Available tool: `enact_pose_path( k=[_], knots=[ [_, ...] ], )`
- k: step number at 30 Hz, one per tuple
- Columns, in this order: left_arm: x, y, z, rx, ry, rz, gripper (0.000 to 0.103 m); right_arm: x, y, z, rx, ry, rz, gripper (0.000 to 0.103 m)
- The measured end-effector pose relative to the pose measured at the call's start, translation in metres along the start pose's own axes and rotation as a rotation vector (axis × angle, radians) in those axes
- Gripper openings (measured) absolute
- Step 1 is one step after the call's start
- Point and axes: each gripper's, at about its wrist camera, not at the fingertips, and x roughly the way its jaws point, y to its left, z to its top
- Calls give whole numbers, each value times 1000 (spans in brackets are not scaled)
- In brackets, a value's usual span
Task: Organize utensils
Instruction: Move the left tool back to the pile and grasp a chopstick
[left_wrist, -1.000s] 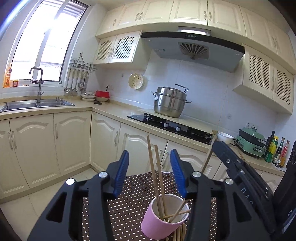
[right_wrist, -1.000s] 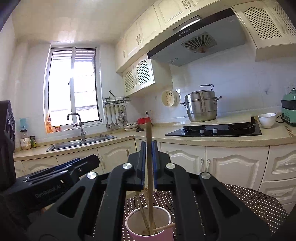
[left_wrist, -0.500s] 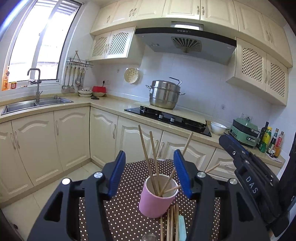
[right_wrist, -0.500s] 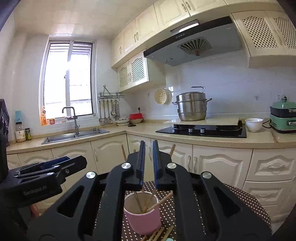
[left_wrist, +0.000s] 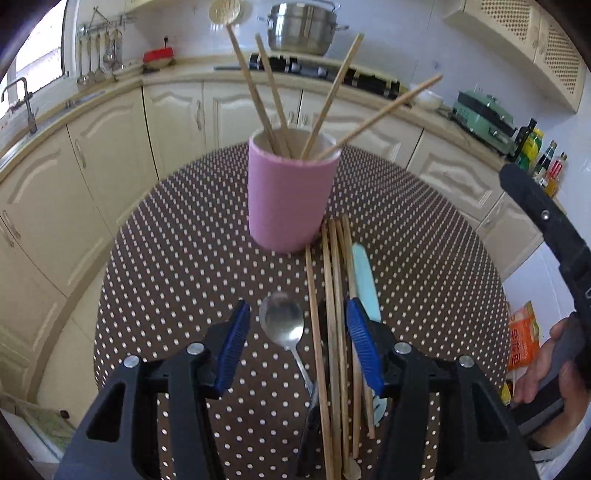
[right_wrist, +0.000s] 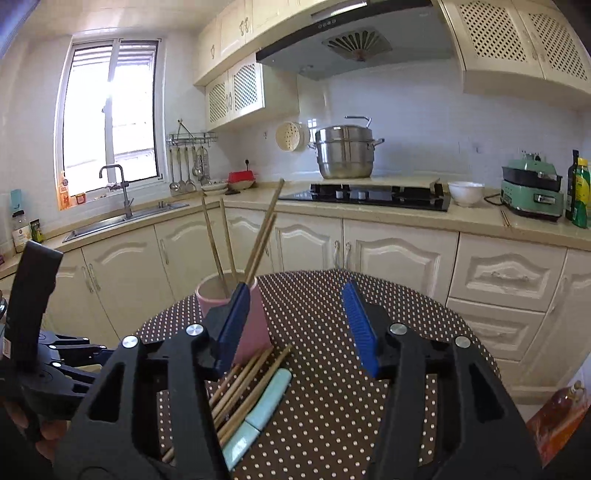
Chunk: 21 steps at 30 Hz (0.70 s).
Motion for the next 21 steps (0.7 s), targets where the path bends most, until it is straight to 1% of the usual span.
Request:
enact_pose_path(
  k=[1, 3, 5, 7, 8, 11, 14, 17, 21],
  knots=[
    [9, 2, -5, -8, 44, -14, 54, 2, -2, -6, 6, 26, -2, 53],
    [21, 5, -10, -32, 95, -35, 54, 6, -8, -16, 18, 68, -4, 53],
    [30, 6, -13, -43, 130, -45, 53, 13, -14, -25, 43, 123, 7, 53],
    [36, 5, -14, -50, 158, -52, 49, 18, -20, -33, 71, 163, 14, 53],
    [39, 3, -13, -51, 166, -49, 45, 20, -22, -36, 82, 179, 18, 53],
    [46, 1, -13, -45, 188, -43, 42, 26, -26, -43, 94, 220, 26, 53],
    [55, -4, -13, -45, 218, -33, 36, 32, -26, -51, 93, 251, 34, 53],
    [60, -3, -12, -59, 223, -54, 34, 35, -27, -56, 95, 281, 49, 53],
    [64, -7, -8, -67, 229, -84, 22, 43, -26, -60, 95, 330, 63, 53]
  ],
)
